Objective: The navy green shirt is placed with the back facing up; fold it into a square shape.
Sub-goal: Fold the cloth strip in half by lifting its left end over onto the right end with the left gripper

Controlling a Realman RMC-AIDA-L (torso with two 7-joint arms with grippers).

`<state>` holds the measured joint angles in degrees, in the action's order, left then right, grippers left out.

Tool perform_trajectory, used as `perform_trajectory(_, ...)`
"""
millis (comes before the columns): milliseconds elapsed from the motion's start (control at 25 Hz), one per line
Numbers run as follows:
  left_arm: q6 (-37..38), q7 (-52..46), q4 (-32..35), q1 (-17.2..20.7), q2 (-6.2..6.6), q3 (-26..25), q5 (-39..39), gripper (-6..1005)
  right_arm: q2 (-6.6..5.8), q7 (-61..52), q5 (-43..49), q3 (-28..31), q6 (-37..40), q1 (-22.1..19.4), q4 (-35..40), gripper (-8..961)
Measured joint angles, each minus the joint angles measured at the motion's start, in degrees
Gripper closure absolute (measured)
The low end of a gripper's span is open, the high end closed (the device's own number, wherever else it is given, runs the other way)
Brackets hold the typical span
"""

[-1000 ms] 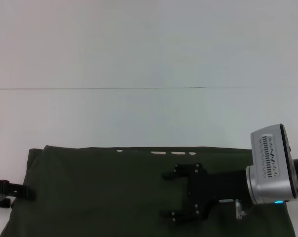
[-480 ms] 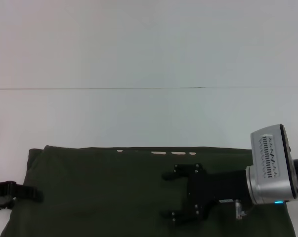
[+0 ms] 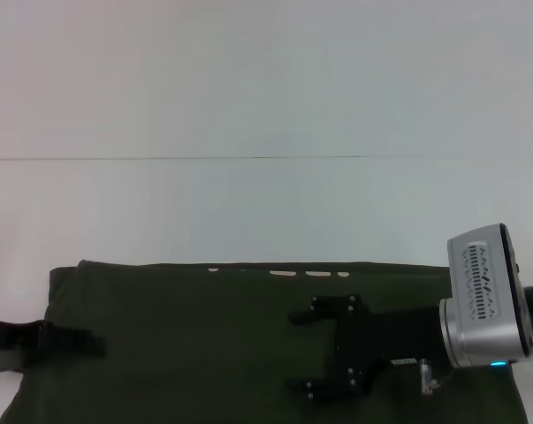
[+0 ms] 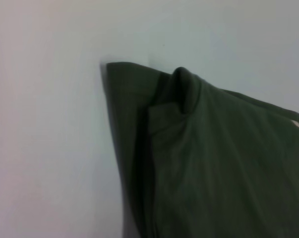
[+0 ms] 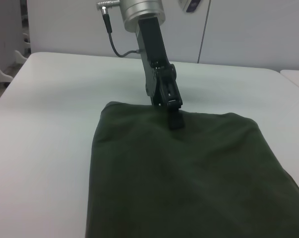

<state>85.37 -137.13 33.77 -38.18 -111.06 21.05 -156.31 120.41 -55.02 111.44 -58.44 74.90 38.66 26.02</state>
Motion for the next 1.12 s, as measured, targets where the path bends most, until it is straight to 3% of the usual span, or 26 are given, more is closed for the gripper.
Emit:
perform_trajectory(360, 1.1, -0.1, 0.6, -0.2, 0.11, 0.7, 0.2, 213, 0.0, -0.1, -0.1, 0.0, 0.0, 0.0, 0.0, 68)
perform_trajectory(680, 0.5, -1.4, 3.5, 0.7, -0.86, 1.3, 0.6, 239, 0.0, -0.6, -0.1, 0.0, -0.1, 0.0, 0.1, 67)
perform_trajectory(800, 0.4, -1.4, 3.5, 0.6, -0.88, 1.7, 0.4, 470, 0.0, -0.6, -0.1, 0.0, -0.1, 0.0, 0.1, 67)
perform_trajectory(1120, 0.7, -1.4, 3.5, 0.5, -0.57, 1.4, 0.7, 814, 0.0, -0.6, -0.3, 0.0, -0.1, 0.1, 0.2, 67)
